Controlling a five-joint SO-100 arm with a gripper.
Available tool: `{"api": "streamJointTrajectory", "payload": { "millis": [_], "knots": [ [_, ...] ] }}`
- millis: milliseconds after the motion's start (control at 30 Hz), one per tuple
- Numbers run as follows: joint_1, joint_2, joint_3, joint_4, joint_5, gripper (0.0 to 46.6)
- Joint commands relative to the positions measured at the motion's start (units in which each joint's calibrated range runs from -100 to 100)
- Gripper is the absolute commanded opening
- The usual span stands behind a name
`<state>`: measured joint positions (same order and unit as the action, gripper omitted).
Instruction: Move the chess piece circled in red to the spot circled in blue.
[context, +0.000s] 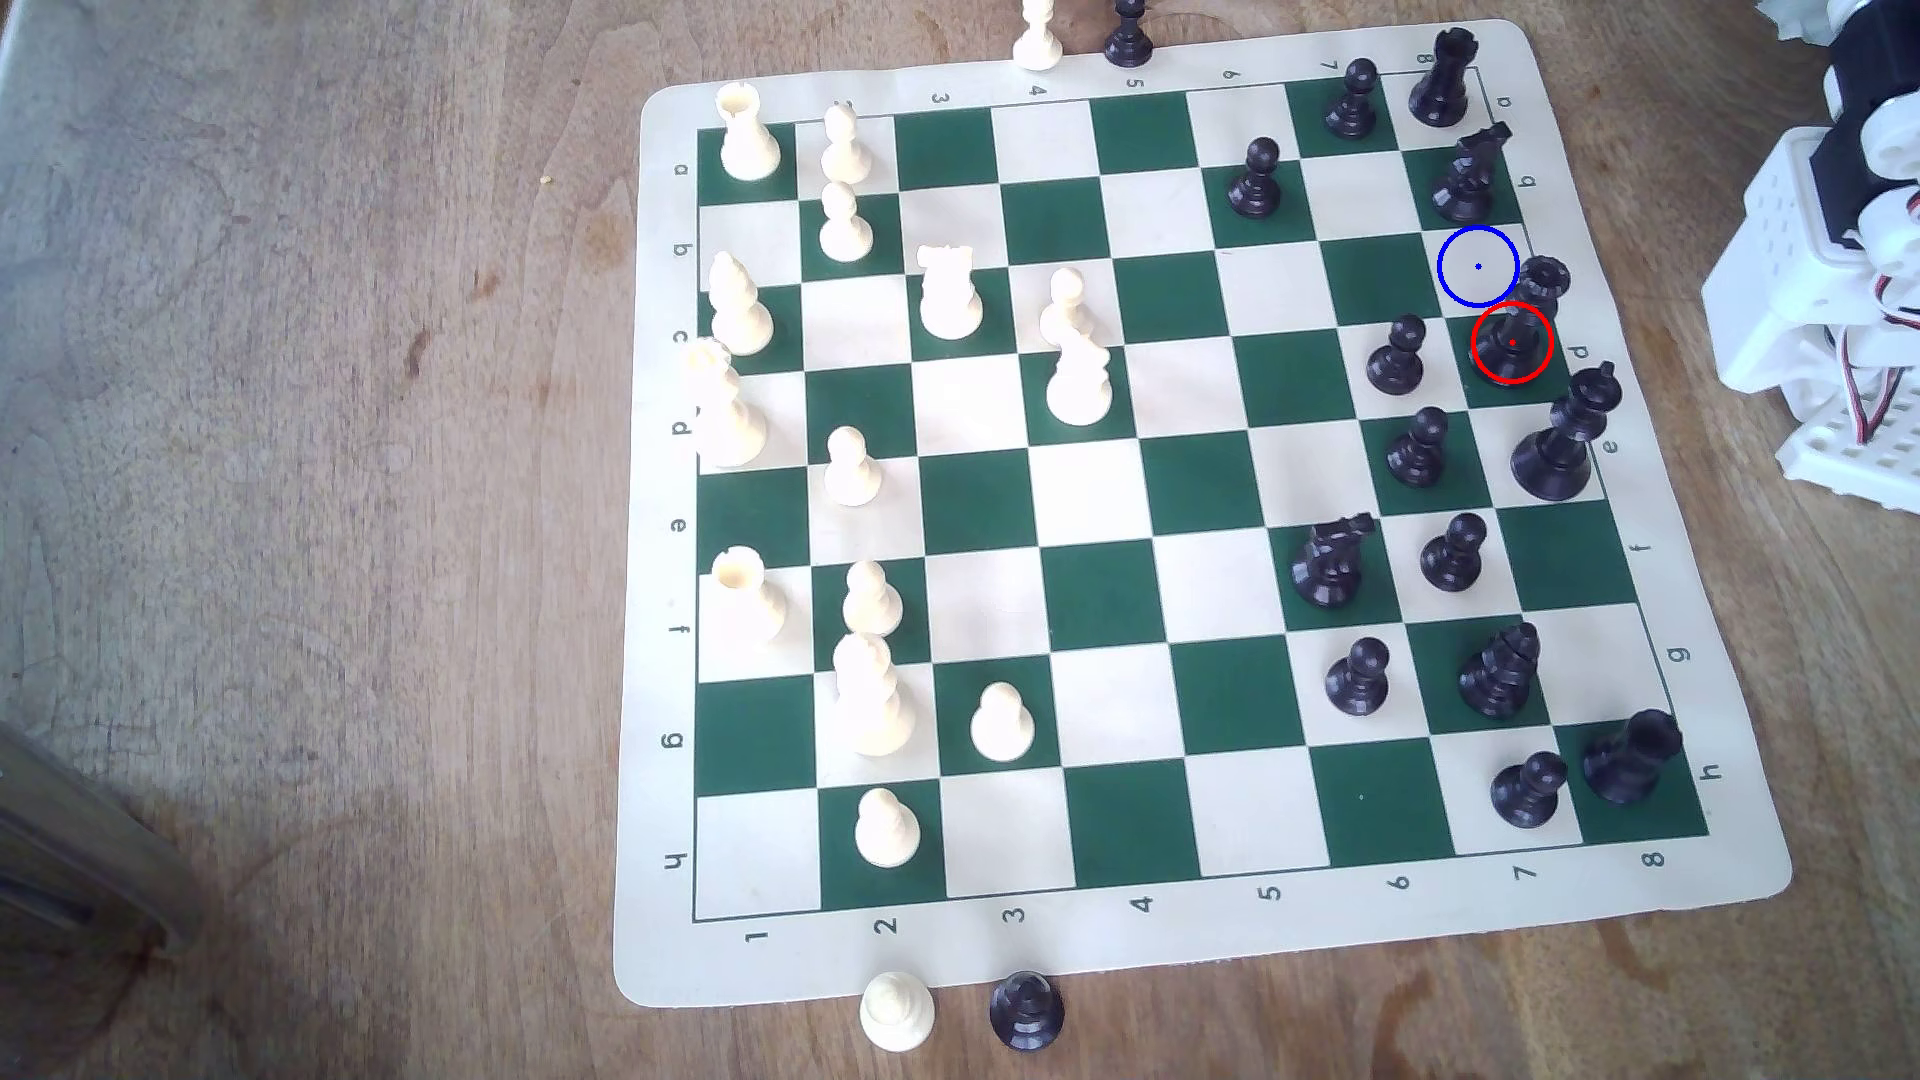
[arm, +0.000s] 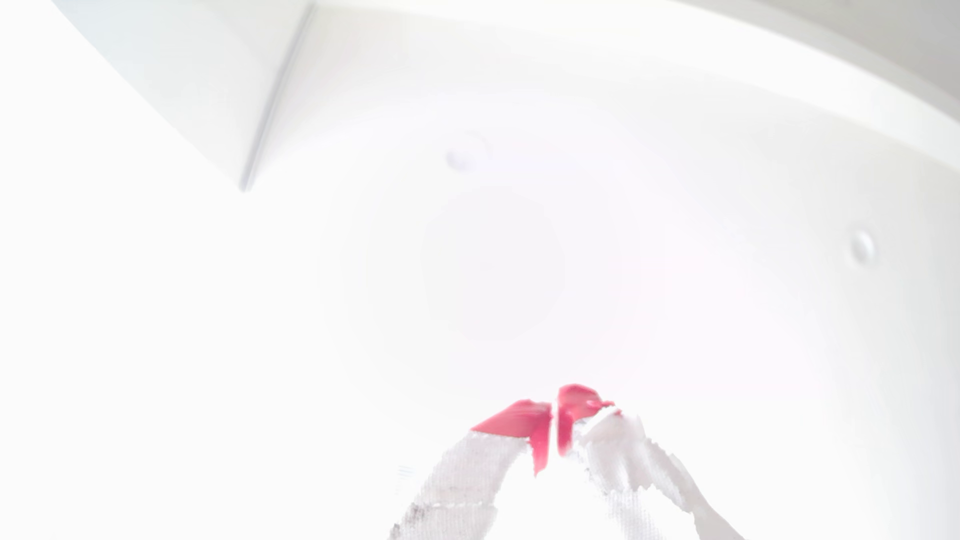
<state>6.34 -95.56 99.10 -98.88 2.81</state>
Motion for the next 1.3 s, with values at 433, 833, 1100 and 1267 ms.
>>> {"api": "streamJointTrajectory", "payload": {
  "millis": [433, 833, 1100, 1267],
  "knots": [
    [-0.5, -0.3, 0.9, -0.9, 0.5, 0.1],
    [-0.7, -0.3, 0.9, 3.1, 0.0, 1.5],
    [-0.7, -0.1, 0.5, 62.6, 3.1, 0.2],
    [4.3, 0.5, -13.5, 111.7, -1.2, 0.2]
  ]
}}
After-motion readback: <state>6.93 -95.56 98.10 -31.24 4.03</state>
